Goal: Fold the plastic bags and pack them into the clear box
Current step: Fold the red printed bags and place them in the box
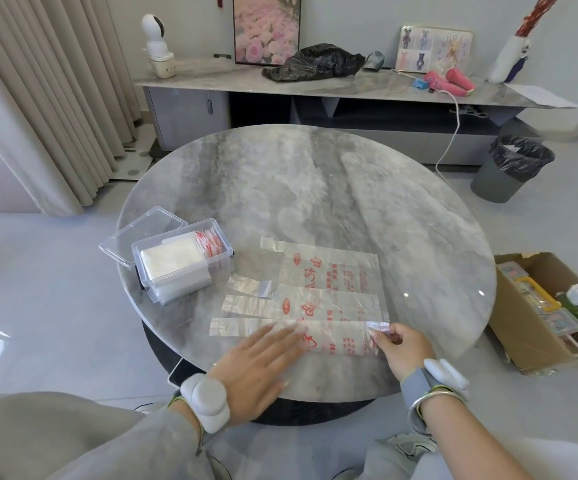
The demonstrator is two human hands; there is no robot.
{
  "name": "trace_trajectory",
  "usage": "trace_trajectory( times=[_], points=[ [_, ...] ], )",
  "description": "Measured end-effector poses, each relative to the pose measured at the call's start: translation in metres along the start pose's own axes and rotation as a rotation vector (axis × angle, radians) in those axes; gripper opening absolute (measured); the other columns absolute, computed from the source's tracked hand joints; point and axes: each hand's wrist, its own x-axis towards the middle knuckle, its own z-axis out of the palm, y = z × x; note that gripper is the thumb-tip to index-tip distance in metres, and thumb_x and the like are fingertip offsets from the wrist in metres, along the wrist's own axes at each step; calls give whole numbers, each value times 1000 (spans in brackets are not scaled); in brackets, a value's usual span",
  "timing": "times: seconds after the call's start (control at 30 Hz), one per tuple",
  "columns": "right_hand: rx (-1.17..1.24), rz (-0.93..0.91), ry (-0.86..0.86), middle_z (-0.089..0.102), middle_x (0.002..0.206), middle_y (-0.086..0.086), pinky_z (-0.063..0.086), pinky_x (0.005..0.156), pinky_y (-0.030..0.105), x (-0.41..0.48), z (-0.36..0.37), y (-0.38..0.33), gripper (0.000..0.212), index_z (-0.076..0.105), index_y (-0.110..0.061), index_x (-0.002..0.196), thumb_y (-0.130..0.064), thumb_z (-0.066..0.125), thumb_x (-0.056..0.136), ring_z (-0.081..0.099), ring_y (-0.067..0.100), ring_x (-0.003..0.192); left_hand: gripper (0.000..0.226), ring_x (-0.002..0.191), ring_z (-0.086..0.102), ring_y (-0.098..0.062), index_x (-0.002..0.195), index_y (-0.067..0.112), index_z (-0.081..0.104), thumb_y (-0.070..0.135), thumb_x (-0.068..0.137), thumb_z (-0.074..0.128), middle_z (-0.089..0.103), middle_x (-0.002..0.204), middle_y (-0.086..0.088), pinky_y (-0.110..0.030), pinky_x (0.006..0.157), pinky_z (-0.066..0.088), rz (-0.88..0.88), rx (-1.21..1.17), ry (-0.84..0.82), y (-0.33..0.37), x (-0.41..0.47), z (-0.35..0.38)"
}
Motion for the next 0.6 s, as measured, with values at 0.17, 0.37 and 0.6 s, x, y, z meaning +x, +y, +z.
trace_trajectory(
  times=[0.17,0.37,0.6],
  points=[
    [-4,10,0,63,72,-7,37,53,19,0,5,-4,16,66,-19,79,-33,69,86,57,13,65,66,151,5,-18,156,11,12,45,103,31,9,163,-4,-42,118,12,21,2,-102,0,-8,14],
    [-43,17,12,61,67,-10,34,50,22,3,6,-4,23,66,-16,78,-37,68,86,53,10,59,68,151,1,-17,156,11,5,48,103,28,4,164,-3,-40,118,9,-11,-24,-134,-4,-8,13],
    [-44,32,4,67,79,-4,37,58,26,4,6,-3,21,66,-19,85,-40,67,86,60,18,72,68,151,1,-17,156,12,7,51,104,26,6,164,-4,-39,118,10,-14,-18,-121,-5,-9,17]
  ],
)
